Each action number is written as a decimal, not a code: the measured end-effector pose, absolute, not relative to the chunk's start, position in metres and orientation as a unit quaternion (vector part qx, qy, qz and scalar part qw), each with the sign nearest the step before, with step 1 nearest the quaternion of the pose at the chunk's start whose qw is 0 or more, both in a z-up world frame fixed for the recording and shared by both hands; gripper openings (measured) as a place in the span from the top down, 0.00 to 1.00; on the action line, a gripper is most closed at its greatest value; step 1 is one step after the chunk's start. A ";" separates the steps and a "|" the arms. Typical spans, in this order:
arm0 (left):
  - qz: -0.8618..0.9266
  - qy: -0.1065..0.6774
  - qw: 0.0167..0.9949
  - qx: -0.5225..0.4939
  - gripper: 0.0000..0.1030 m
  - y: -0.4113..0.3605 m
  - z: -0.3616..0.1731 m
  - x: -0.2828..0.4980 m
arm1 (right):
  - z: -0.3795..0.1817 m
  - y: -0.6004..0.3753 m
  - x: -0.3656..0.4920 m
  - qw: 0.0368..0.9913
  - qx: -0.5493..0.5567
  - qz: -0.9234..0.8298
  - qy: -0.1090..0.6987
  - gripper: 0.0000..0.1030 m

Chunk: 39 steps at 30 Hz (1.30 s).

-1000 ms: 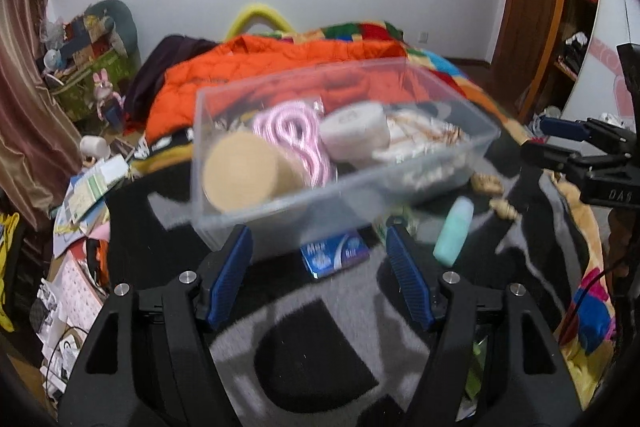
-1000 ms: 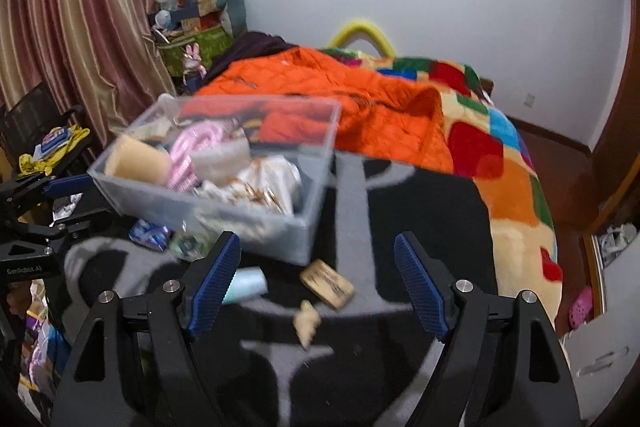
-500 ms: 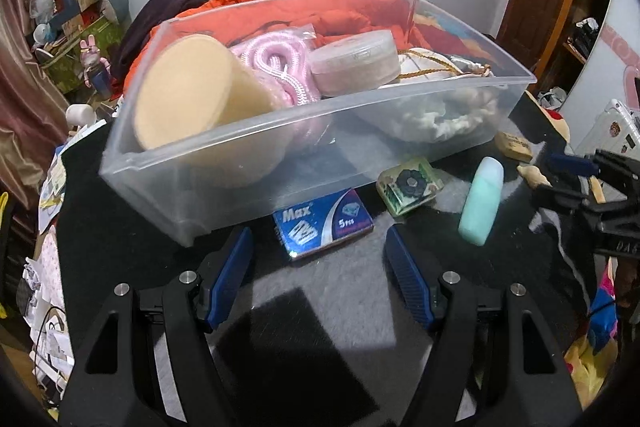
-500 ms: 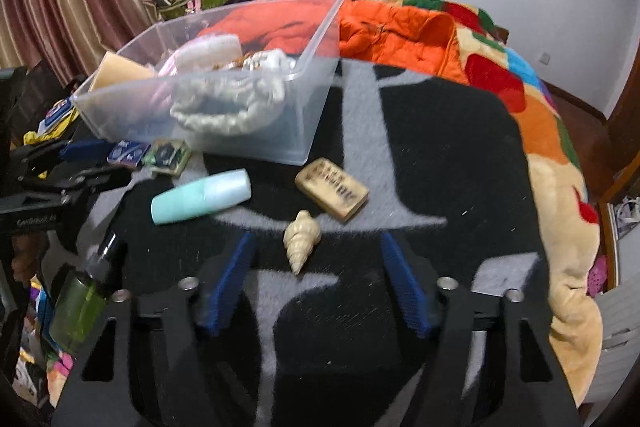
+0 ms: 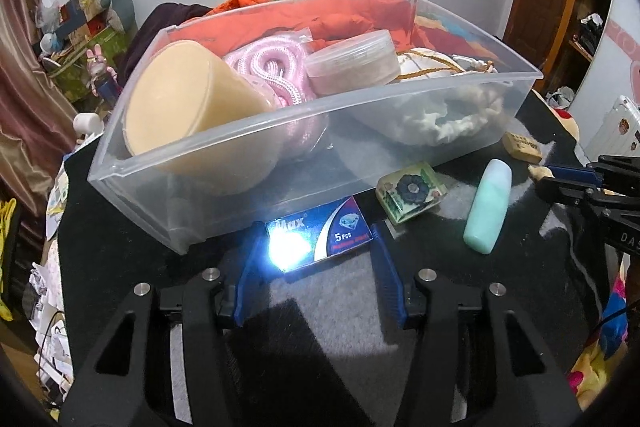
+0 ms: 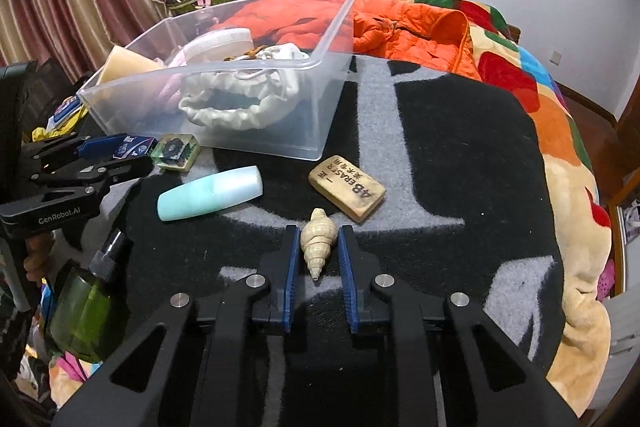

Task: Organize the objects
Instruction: 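Grasp the blue Max card pack with the left tool while the right tool grasps the seashell, then drop the card pack with the left tool while the right tool drops the seashell into the box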

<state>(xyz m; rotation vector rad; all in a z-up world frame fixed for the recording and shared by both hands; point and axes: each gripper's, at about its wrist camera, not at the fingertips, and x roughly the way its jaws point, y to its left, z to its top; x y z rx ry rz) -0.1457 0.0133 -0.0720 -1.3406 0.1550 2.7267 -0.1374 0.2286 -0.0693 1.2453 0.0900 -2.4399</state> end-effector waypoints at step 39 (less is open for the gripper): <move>0.927 0.040 0.085 -0.362 0.50 0.026 -0.006 -0.181 | -0.002 0.175 -0.198 0.248 0.357 -0.901 0.003 0.83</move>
